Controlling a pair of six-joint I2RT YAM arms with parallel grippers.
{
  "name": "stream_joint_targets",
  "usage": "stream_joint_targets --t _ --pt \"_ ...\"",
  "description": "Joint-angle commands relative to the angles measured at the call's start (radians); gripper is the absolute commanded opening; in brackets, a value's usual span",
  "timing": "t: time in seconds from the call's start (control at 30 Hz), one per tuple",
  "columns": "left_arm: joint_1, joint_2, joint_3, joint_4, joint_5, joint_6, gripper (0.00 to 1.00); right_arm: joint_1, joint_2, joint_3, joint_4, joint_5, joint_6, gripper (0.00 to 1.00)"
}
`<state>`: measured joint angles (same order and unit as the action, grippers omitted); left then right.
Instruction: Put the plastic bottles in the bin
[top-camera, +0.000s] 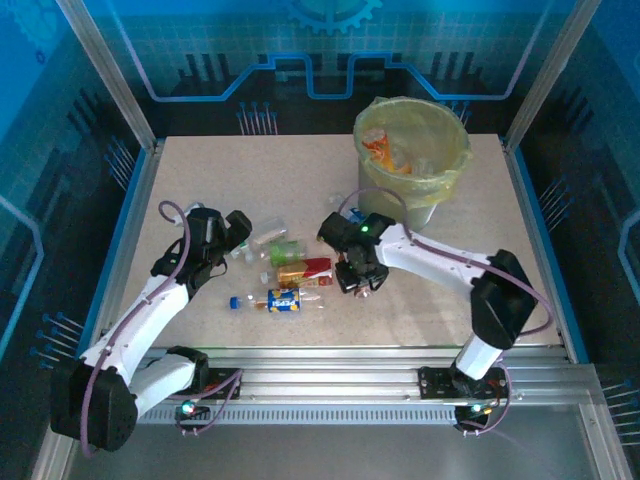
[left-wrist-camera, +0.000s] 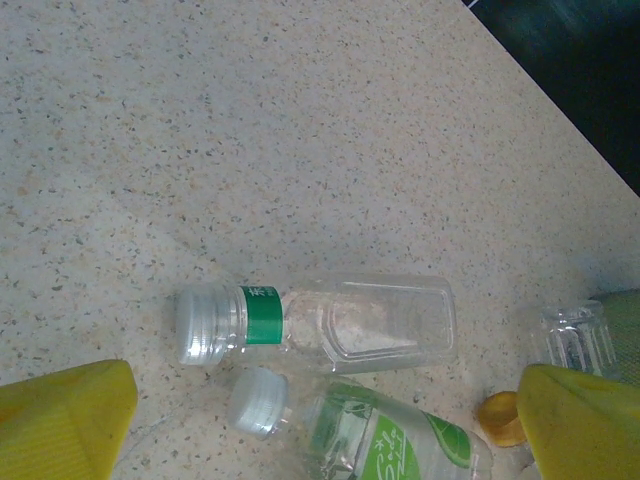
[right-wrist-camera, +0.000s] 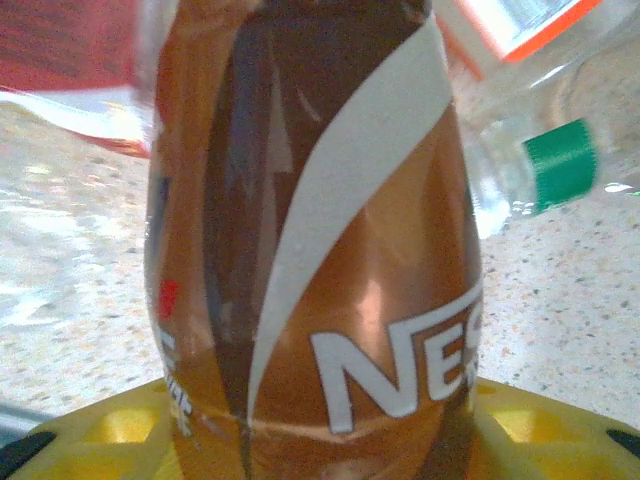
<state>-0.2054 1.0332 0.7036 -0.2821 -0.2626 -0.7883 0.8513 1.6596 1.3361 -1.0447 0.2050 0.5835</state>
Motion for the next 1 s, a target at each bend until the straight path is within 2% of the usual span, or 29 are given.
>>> stream_joint_targets --t 0.0,0.2,0.43,0.63,0.97 --pt "0.011 0.0 -0.007 0.018 0.027 -0.017 0.99 0.015 -0.07 0.075 -0.044 0.011 -0.022 0.38" --pt "0.011 -0.003 -0.004 0.024 0.037 0.001 0.99 0.006 -0.137 0.243 -0.025 0.047 -0.12 0.36" --pt "0.011 -0.007 -0.005 0.044 0.054 0.007 0.99 -0.061 -0.155 0.43 0.057 0.092 -0.233 0.36" --pt "0.011 -0.005 0.005 0.048 0.066 0.018 0.99 -0.194 -0.1 0.596 0.054 0.064 -0.292 0.35" --pt "0.011 -0.002 0.012 0.041 0.087 0.03 0.99 -0.424 0.037 0.811 0.018 -0.071 -0.295 0.35"
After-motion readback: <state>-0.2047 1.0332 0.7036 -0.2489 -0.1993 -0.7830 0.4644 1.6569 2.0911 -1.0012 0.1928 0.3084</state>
